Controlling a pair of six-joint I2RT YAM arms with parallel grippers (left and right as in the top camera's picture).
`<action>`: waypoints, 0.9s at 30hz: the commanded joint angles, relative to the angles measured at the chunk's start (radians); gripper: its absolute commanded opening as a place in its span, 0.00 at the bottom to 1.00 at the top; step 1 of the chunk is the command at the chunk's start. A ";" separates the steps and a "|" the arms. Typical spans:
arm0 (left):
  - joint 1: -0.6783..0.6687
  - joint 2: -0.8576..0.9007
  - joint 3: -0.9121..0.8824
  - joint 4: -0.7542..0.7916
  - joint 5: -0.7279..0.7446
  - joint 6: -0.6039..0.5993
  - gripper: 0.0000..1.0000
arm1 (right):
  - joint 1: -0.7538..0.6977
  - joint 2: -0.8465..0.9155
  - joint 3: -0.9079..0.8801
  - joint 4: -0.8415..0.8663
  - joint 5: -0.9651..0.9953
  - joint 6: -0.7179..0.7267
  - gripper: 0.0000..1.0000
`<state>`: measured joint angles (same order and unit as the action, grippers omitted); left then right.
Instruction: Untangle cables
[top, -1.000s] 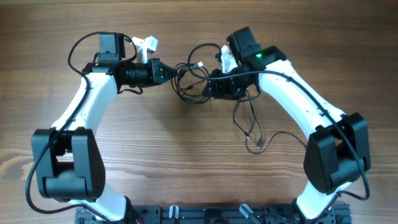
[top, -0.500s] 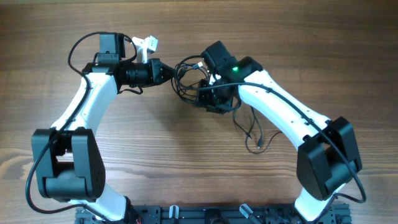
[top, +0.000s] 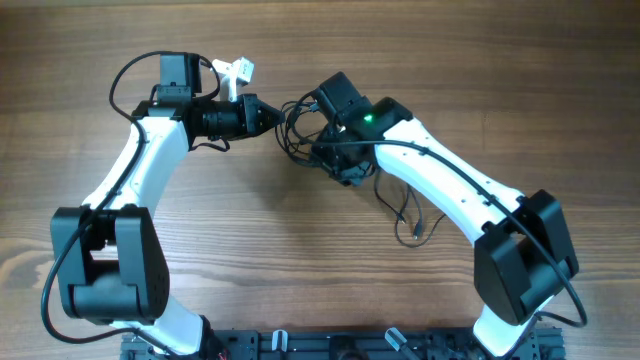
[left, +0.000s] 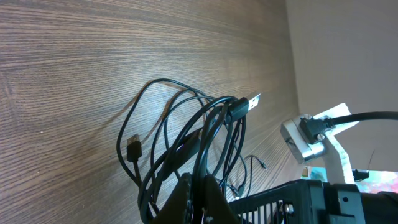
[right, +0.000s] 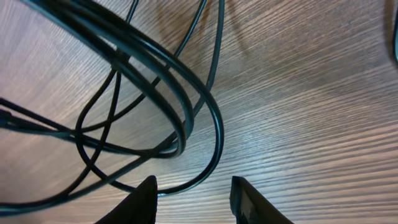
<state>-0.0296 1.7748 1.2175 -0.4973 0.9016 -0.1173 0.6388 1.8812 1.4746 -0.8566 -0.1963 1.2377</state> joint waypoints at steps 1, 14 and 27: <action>0.008 -0.008 0.010 0.003 0.003 -0.003 0.04 | 0.009 0.013 -0.039 0.055 0.027 0.056 0.36; 0.008 -0.008 0.010 0.002 -0.160 -0.003 0.04 | 0.007 -0.034 -0.002 0.070 0.016 -0.355 0.04; 0.008 -0.008 0.010 -0.048 -0.346 -0.003 0.04 | -0.050 -0.607 0.049 0.194 0.412 -0.828 0.04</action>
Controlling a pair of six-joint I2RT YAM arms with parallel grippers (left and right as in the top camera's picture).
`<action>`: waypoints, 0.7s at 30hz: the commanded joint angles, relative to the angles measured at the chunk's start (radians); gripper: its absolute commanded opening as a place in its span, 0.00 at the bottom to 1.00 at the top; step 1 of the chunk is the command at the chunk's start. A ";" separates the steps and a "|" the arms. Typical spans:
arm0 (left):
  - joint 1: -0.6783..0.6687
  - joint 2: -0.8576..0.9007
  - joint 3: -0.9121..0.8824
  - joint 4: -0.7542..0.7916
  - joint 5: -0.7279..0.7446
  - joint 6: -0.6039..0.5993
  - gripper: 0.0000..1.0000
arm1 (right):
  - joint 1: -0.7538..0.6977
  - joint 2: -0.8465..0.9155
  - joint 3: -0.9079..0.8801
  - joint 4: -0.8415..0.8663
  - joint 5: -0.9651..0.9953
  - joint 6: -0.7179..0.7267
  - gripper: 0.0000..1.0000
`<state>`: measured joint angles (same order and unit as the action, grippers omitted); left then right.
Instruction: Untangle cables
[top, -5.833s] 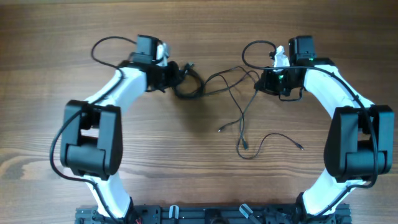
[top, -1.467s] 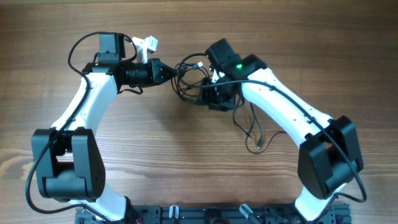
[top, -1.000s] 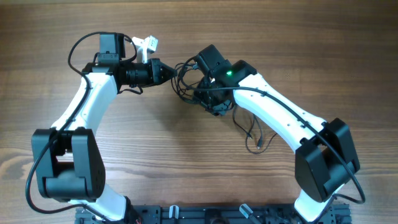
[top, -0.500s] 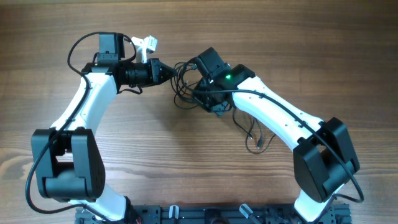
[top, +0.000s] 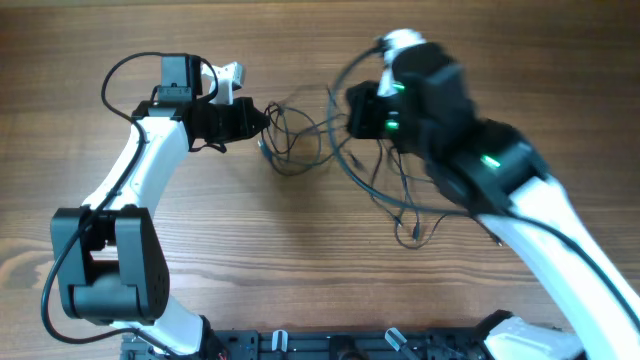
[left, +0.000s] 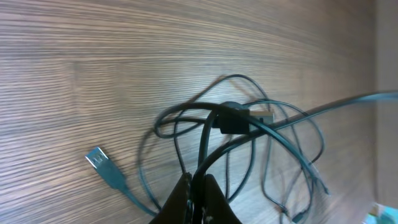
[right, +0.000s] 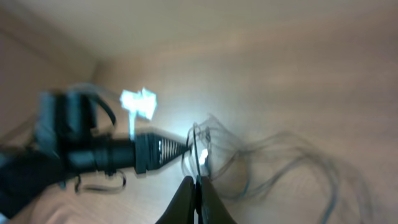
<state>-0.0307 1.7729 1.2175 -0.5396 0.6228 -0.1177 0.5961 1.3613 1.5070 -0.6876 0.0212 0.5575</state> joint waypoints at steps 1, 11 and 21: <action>0.009 -0.006 0.010 -0.010 -0.080 -0.003 0.04 | -0.008 -0.111 0.016 0.033 0.228 -0.162 0.04; 0.009 -0.006 0.010 -0.054 -0.224 -0.059 0.04 | -0.008 -0.176 0.016 0.014 0.393 -0.224 0.04; 0.009 -0.006 0.010 -0.066 -0.224 -0.059 0.24 | -0.007 -0.027 0.016 -0.061 0.230 -0.225 0.04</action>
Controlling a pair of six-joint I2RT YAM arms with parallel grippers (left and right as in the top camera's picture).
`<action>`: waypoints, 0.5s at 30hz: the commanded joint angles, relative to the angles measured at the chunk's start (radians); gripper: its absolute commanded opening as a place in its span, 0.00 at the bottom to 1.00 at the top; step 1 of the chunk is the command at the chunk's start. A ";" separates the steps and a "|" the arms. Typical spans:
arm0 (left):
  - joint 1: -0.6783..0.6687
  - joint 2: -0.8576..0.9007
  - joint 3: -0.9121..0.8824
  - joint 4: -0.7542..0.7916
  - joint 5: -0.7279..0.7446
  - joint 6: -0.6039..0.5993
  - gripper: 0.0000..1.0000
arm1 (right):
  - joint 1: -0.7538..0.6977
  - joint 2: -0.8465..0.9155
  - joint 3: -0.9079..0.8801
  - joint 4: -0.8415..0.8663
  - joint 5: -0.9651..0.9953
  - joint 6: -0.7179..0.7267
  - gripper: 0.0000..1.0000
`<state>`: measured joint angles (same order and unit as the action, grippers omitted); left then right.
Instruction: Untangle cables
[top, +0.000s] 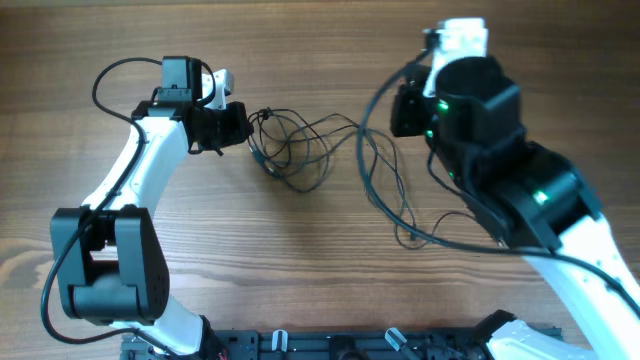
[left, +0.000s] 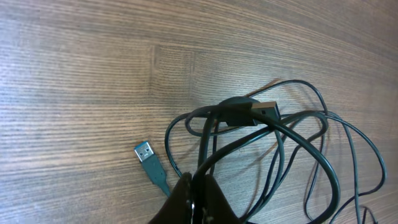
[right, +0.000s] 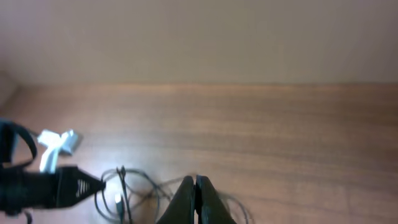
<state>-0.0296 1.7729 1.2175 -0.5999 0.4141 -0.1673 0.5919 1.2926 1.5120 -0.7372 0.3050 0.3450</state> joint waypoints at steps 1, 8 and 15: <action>0.008 -0.006 0.010 -0.011 -0.015 -0.009 0.50 | -0.003 0.055 0.011 -0.016 -0.053 -0.013 0.04; 0.008 -0.006 0.019 0.001 -0.114 -0.122 1.00 | -0.003 0.076 0.011 -0.014 -0.052 -0.031 0.17; -0.065 -0.006 0.051 0.008 -0.091 -0.230 0.67 | -0.003 0.109 0.011 -0.011 -0.053 -0.028 0.43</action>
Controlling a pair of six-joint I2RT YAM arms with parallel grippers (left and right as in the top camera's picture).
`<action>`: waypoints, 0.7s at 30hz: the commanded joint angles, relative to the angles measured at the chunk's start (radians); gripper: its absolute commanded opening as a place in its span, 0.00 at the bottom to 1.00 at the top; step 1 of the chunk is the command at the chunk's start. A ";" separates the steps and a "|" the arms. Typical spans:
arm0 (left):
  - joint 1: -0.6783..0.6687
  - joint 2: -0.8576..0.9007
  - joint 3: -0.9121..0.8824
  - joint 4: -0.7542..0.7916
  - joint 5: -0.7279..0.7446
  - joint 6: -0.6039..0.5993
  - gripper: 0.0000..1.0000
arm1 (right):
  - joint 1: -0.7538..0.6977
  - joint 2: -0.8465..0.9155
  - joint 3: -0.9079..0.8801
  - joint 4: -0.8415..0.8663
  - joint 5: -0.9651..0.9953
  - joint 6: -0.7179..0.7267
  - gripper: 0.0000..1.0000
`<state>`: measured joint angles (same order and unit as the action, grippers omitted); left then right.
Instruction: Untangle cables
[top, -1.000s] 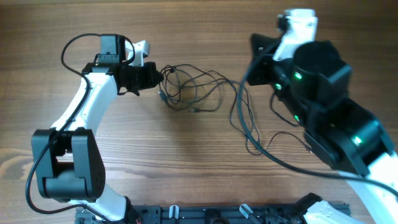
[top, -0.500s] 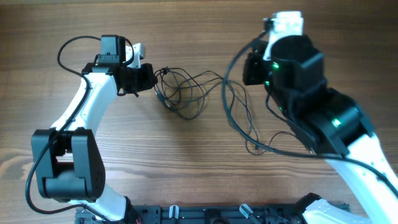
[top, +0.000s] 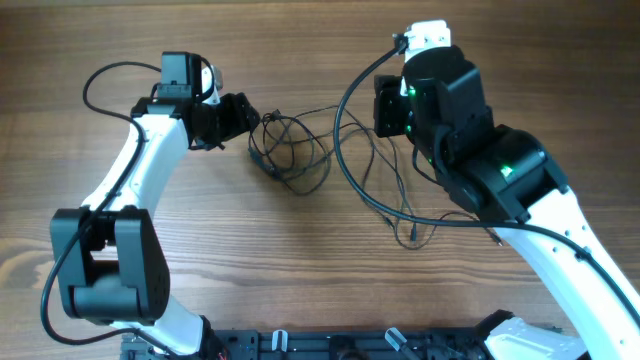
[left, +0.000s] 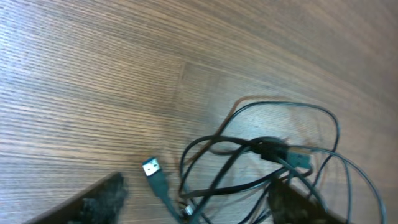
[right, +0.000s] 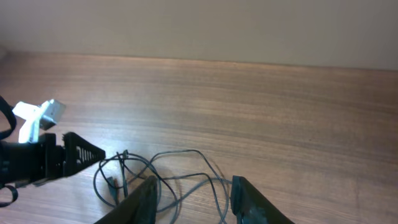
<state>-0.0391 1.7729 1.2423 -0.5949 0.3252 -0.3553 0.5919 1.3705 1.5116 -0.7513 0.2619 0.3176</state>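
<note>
A tangle of thin black cables (top: 290, 150) lies on the wooden table, and one strand (top: 375, 150) trails right to a loose end (top: 412, 236). My left gripper (top: 248, 118) stands open at the tangle's left edge. In the left wrist view (left: 198, 188) a USB plug (left: 153, 168) and looped cables (left: 249, 158) lie on the wood between its spread fingers, untouched. My right gripper (right: 194, 185) hangs open high over the table, holding nothing. Far below it are the loops (right: 186, 168) and the left gripper's tip (right: 78, 154).
The right arm's own thick black lead (top: 343, 150) arcs beside the strands and passes near the loose end. Bare wooden table (top: 300, 270) stretches in front of the cables. A pale wall (right: 199, 25) bounds the table's far edge.
Both grippers have opened. The left one, shut on a cable strand 0.5 s ago, has let it go and the tangle lies on the table. The right arm sits slightly further left.
First the grippers met at a tight bundle, the left shut on it and the right open around its loops. Then the right was shut and lifted away rightward, spreading the cables. They stood stretched further apart. Now both are open and the cables lie loose.
</note>
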 joint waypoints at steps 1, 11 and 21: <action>-0.078 -0.006 0.026 0.004 -0.011 -0.042 0.67 | -0.003 0.043 0.011 0.003 -0.010 0.000 0.43; -0.281 0.027 0.019 0.014 -0.267 -0.046 0.42 | -0.003 0.156 0.009 -0.003 -0.152 0.003 0.43; -0.217 0.044 0.074 -0.001 -0.002 0.058 0.04 | -0.062 0.217 0.004 -0.016 -0.501 -0.047 0.52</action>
<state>-0.3080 1.8492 1.2610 -0.5995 0.1246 -0.3714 0.5549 1.5482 1.5116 -0.7647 -0.0360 0.3080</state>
